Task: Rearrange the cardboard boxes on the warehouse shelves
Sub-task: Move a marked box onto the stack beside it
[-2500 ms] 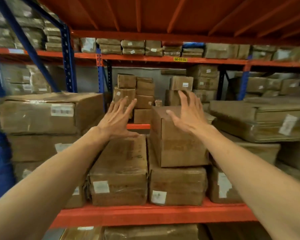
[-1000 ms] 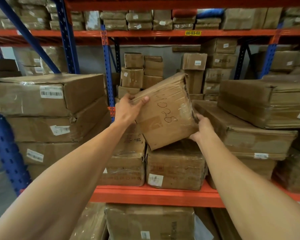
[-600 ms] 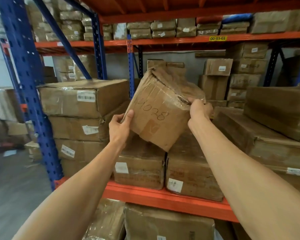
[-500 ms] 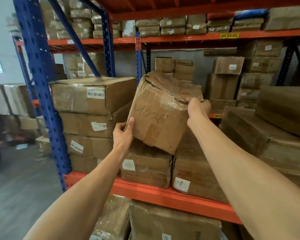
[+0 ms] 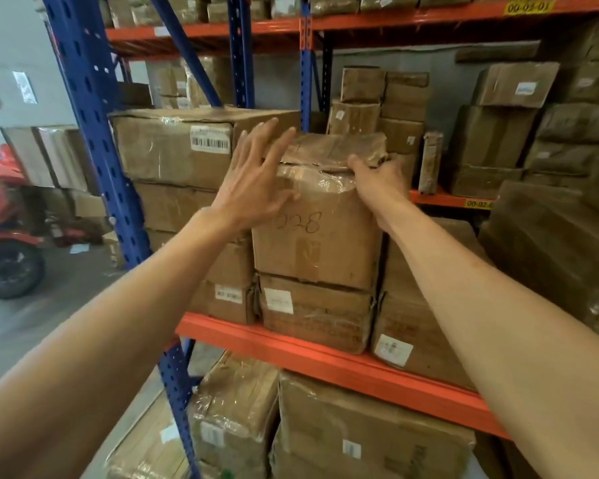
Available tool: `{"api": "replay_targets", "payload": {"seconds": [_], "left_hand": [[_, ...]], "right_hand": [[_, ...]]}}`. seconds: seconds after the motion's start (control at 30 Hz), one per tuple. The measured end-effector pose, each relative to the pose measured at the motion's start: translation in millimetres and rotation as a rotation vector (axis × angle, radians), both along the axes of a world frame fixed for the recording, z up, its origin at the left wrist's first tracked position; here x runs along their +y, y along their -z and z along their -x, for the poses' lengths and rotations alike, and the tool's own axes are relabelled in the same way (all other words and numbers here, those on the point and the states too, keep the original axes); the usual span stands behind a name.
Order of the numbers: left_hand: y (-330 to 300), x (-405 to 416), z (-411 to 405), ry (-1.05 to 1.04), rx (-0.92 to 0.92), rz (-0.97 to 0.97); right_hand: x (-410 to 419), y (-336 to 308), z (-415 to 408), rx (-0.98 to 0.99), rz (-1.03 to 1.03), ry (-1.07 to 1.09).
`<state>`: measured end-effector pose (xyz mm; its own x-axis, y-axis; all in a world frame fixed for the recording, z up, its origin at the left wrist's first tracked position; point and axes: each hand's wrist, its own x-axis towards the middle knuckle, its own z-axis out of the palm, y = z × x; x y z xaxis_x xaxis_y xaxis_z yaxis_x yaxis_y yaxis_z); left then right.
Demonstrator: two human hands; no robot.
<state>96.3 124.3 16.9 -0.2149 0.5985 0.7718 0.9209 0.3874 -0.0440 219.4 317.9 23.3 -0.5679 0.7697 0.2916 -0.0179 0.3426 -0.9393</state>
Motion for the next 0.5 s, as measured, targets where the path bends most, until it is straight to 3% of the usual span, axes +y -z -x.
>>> {"api": "replay_targets", "payload": {"seconds": [0.13, 0.5], "left_hand": [[-37, -5, 41, -0.039, -0.125, 0.491], [-38, 4, 46, -0.091, -0.057, 0.558]], "right_hand": [[14, 0, -10, -0.086, -0.096, -0.135], [16, 7, -1, -0.091, -0.112, -0.088]]}}
